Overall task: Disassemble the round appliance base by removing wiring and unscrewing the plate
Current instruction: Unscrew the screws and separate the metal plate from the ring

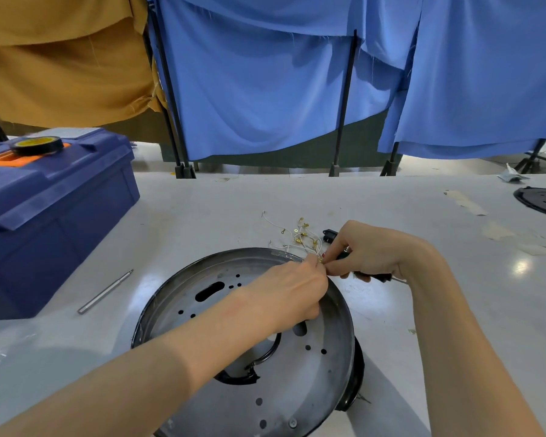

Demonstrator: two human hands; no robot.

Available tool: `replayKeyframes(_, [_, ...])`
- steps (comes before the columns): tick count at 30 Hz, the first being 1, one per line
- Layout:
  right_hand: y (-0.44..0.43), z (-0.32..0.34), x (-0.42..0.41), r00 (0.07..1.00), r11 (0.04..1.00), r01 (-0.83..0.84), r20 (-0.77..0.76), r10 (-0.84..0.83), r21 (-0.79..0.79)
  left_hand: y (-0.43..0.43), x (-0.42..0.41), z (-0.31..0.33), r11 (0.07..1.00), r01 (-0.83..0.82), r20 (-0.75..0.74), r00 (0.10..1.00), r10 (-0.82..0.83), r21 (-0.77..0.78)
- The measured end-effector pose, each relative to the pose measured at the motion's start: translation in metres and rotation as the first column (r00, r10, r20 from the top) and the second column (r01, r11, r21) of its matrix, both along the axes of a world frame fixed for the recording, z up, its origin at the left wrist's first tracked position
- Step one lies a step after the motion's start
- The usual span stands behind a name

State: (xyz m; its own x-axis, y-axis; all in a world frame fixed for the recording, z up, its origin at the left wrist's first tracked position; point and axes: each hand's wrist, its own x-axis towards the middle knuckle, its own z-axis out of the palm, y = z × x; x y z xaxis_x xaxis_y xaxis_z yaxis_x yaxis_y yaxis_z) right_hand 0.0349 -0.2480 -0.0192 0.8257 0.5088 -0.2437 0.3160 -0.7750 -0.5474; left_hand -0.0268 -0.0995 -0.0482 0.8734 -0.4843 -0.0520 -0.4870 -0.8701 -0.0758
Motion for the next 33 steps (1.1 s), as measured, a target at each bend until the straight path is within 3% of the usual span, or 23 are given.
replayKeyframes(10, [-0.001,-0.006,0.007,0.999,1.0,0.011,-0.041,-0.011,0.005,0.002,0.005,-0.016,0.99,0.06,0.113,0.991,-0.075,0.125])
replayKeyframes(20, [-0.002,-0.008,0.008,0.998,1.0,0.017,-0.058,-0.017,0.01,-0.003,0.003,-0.013,0.989,0.042,0.247,0.966,-0.077,0.143])
replayKeyframes(24, [-0.004,-0.008,0.006,0.997,0.999,0.024,-0.075,-0.022,0.033,0.005,0.004,0.004,0.995,0.003,0.174,0.985,0.015,-0.099])
replayKeyframes(27, [-0.008,-0.004,0.005,1.0,0.993,0.022,-0.009,-0.022,0.112,0.02,0.006,0.012,0.918,-0.057,0.065,0.994,0.09,-0.392])
replayKeyframes(29, [-0.009,0.001,0.004,0.999,0.978,0.001,0.044,-0.01,0.209,0.028,0.006,0.017,0.804,-0.127,-0.009,0.989,0.149,-0.581])
replayKeyframes(33, [-0.002,0.009,-0.003,0.994,0.926,-0.074,0.105,0.038,0.369,0.035,0.01,0.029,0.451,-0.228,-0.181,0.973,0.147,-0.863])
